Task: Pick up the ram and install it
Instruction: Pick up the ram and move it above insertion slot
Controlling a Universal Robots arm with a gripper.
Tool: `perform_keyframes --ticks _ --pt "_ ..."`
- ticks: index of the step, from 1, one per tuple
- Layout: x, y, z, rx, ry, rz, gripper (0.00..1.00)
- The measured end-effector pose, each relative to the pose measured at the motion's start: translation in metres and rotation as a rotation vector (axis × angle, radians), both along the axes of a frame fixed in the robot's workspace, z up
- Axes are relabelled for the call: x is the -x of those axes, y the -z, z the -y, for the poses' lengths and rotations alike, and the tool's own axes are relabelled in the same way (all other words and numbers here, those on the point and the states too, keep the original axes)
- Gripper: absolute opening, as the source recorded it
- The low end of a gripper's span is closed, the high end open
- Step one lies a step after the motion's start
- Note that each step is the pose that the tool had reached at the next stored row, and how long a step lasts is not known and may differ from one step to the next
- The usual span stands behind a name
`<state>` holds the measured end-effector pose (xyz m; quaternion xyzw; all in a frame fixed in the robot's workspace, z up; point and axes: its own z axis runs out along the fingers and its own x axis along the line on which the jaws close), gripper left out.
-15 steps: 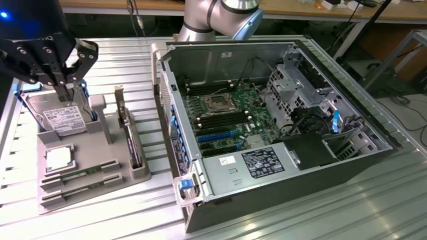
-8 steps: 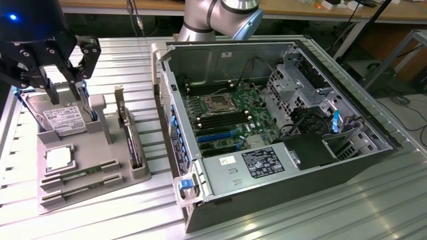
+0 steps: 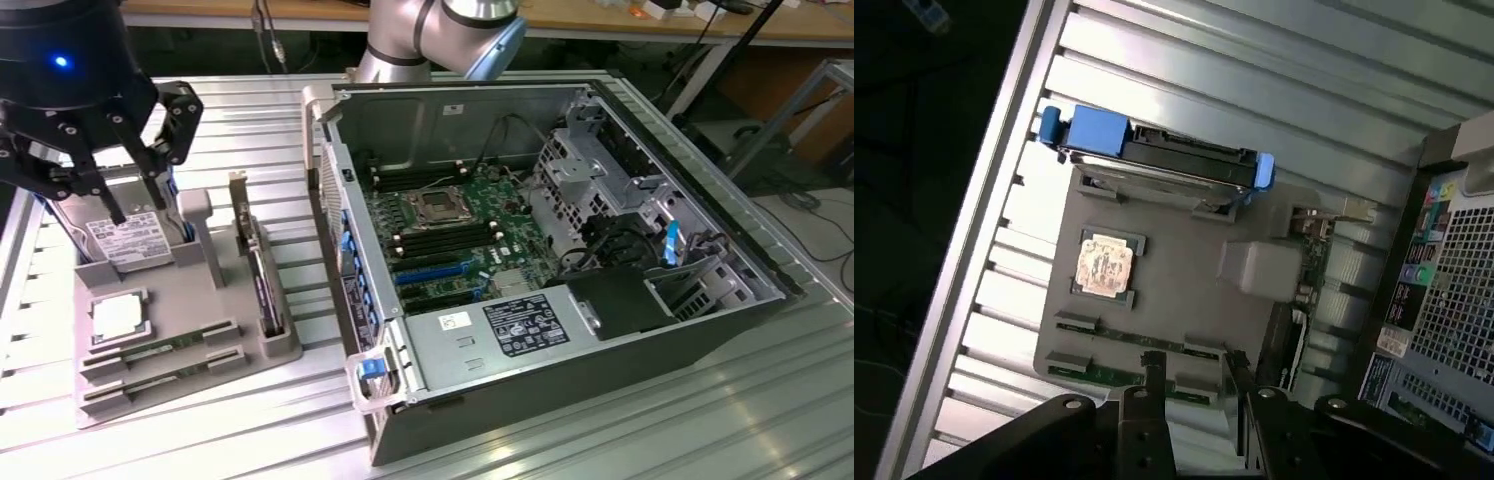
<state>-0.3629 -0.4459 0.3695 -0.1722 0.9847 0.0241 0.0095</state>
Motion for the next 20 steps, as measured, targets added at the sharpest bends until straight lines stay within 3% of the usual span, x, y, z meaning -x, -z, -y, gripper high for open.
perform_keyframes --ticks 5,7,12,13,17,20 --pt "0.000 0.0103 0.0000 0.0000 -0.145 0.0000 0.36" --pt "0.000 0.0169 0.0000 0.0001 -0.238 -0.0001 0.36" --pt "0.000 0.0270 0.0000 -0.0001 -0.360 -0.0009 0.36" --pt "0.000 0.0310 0.0013 -0.0007 -0.393 -0.0039 0.36" --pt "0.000 0.0395 0.0063 -0.0023 -0.430 -0.0129 0.36" --pt "0.000 0.0505 0.0082 -0.0035 -0.535 -0.0219 0.36"
